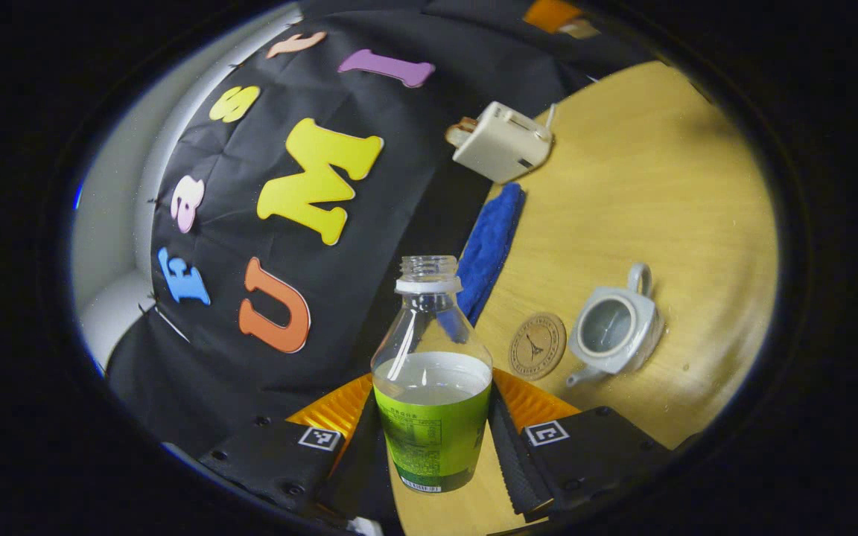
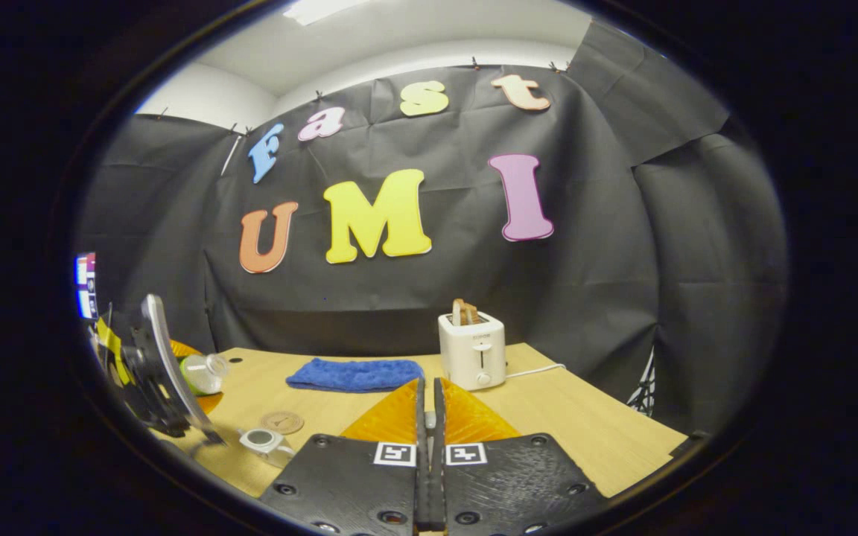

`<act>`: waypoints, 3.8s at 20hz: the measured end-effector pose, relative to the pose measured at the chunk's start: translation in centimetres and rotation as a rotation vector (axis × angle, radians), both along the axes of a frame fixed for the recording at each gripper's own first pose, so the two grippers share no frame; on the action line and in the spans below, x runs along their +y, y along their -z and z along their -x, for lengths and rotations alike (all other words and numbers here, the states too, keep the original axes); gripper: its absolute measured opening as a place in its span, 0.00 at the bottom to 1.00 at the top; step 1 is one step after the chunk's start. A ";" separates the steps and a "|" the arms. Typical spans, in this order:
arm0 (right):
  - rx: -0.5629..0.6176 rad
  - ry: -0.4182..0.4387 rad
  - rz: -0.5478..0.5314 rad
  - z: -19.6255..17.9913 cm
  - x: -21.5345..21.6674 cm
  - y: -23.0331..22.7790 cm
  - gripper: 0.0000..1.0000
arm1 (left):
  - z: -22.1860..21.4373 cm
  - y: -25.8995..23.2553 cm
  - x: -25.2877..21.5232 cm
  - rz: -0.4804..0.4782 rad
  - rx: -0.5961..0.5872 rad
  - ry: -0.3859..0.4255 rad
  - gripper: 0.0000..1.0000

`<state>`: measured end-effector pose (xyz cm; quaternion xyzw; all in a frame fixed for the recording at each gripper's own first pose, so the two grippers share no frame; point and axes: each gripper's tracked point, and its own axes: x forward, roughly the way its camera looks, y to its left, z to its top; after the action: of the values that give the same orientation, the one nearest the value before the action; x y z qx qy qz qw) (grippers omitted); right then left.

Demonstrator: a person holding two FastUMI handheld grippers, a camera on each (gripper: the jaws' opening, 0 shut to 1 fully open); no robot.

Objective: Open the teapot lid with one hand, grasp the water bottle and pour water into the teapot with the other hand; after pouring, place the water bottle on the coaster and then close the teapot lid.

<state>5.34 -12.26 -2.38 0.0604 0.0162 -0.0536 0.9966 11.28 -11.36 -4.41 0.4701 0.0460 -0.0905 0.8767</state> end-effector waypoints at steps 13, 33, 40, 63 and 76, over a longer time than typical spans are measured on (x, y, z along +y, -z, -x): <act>-0.003 -0.018 -0.003 -0.2 0.7 -0.2 0.00 | -4.9 -8.9 1.0 0.937 -0.024 -0.031 0.75; 0.038 -0.044 0.022 -0.9 2.2 1.4 0.00 | -9.9 0.3 -4.7 1.106 0.118 0.019 0.77; 0.049 -0.032 0.028 -1.2 2.1 1.9 0.00 | -10.1 1.5 -4.1 1.084 0.145 0.026 0.77; 0.058 -0.041 0.072 -1.5 3.5 2.3 0.00 | -7.0 1.0 -3.7 1.041 0.082 0.070 0.98; 0.017 -0.227 0.032 -1.7 13.2 2.4 0.00 | 0.6 0.1 4.4 1.046 0.009 -0.027 0.98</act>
<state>7.08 0.97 -4.77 0.0420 0.0307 0.0587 0.9969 10.70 -6.93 -4.54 -0.0317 0.0043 -0.0921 0.9952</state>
